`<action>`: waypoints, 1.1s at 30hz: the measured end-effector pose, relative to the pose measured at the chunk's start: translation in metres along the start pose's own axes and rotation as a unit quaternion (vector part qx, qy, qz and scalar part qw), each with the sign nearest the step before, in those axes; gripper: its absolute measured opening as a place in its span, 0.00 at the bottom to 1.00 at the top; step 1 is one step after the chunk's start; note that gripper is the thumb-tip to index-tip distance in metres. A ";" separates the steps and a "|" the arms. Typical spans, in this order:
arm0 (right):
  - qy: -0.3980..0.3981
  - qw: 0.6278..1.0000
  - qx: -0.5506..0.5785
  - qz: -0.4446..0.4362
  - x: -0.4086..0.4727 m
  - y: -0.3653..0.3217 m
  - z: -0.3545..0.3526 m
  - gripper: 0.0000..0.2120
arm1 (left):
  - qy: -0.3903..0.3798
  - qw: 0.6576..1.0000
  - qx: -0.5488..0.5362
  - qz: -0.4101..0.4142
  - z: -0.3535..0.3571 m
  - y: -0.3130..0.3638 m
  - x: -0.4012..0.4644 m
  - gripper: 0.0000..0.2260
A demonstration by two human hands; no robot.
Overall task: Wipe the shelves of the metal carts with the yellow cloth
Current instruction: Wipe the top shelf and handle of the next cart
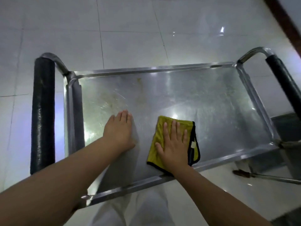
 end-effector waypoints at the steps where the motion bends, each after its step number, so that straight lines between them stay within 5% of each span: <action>1: -0.002 0.999 0.007 0.040 -0.009 -0.002 0.001 0.36 | 0.005 1.000 0.027 -0.007 -0.001 -0.009 -0.009 0.41; 6: -0.006 0.985 0.046 0.165 -0.035 -0.025 0.003 0.34 | -0.030 0.997 0.073 -0.022 0.022 -0.048 -0.048 0.27; 17: -0.057 0.969 0.067 0.231 0.032 -0.046 0.004 0.37 | -0.044 0.998 0.024 -0.023 0.043 -0.071 -0.046 0.40; 27: -0.052 0.981 0.068 0.174 0.184 -0.065 -0.015 0.38 | -0.059 0.998 -0.010 -0.035 0.056 -0.078 -0.035 0.42; 33: -0.040 0.998 0.035 0.041 0.244 -0.097 -0.023 0.40 | -0.058 0.996 -0.043 -0.043 0.061 -0.084 -0.030 0.41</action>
Point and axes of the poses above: each hand's wrist, its own x-axis towards the middle knuckle, its own z-axis out of the palm, y = z × x, the point moved 10 cm from there along x, towards the middle knuckle, and after that the axes turned 4 degrees about -z, right-handed, at the moved point
